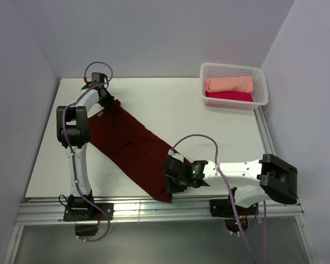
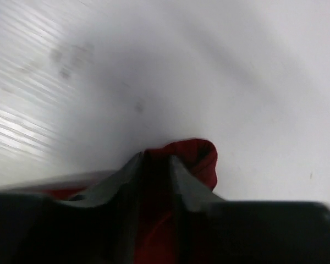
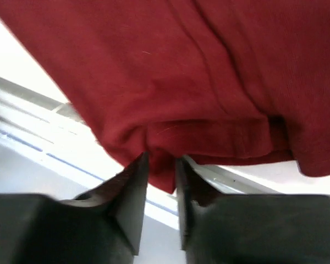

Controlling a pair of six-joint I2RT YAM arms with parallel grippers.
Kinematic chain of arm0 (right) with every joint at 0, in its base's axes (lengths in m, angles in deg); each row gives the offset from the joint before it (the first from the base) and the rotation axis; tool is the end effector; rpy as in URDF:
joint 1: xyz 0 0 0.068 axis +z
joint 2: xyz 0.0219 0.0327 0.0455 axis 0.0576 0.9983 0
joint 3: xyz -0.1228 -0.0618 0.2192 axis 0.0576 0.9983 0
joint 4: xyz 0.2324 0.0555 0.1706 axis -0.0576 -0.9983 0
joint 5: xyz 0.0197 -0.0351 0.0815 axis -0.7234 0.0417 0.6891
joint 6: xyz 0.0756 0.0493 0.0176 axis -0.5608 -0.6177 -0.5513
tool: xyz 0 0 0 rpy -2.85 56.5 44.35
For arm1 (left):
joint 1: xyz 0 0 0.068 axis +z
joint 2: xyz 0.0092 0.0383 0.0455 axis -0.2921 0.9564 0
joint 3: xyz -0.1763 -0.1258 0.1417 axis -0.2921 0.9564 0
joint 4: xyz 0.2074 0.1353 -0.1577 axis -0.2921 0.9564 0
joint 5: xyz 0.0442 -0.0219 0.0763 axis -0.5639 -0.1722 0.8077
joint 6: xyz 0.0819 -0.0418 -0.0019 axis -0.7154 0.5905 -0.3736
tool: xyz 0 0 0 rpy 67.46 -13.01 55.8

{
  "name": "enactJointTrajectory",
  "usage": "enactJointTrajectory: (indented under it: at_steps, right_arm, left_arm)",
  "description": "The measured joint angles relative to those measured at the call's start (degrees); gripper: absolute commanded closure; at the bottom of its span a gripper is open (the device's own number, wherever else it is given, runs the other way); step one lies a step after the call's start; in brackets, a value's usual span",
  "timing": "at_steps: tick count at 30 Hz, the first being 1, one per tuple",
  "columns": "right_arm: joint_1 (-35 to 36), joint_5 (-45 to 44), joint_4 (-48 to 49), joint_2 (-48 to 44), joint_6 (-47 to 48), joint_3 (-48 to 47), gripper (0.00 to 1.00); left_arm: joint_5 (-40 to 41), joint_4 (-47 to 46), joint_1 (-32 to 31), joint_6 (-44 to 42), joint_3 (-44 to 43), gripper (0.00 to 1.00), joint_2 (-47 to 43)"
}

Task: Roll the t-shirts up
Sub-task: Fold the tshirt

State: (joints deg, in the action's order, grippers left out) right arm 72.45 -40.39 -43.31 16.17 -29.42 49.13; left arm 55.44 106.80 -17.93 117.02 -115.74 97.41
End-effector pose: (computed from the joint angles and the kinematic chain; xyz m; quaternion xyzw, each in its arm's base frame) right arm 0.1032 0.2714 0.0821 -0.0620 0.9687 0.2191 0.0991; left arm 0.5578 -0.0023 0.1003 -0.3474 0.8796 -0.0827 0.3142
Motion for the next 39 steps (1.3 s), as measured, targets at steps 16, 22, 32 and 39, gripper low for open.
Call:
enactJointTrajectory:
  at_steps: [16,22,32,39]
  right_arm:
    - [-14.4,-2.9,-3.1,-9.4,21.4,-14.7,0.41]
    - [-21.9,2.7,0.7,5.9,29.8,-25.8,0.35]
    - [-27.7,13.8,4.3,36.5,38.0,-55.9,0.37]
    - [-32.3,20.5,3.1,51.5,40.1,-71.4,0.4]
  left_arm:
    - [2.7,4.6,-0.3,-0.7,12.5,0.17,-29.7]
    - [1.7,-2.1,0.8,3.1,34.0,0.18,-51.1]
    - [2.3,-4.4,1.4,7.9,62.7,0.23,-63.9]
    - [1.9,-7.6,2.7,10.5,66.0,0.25,-64.7]
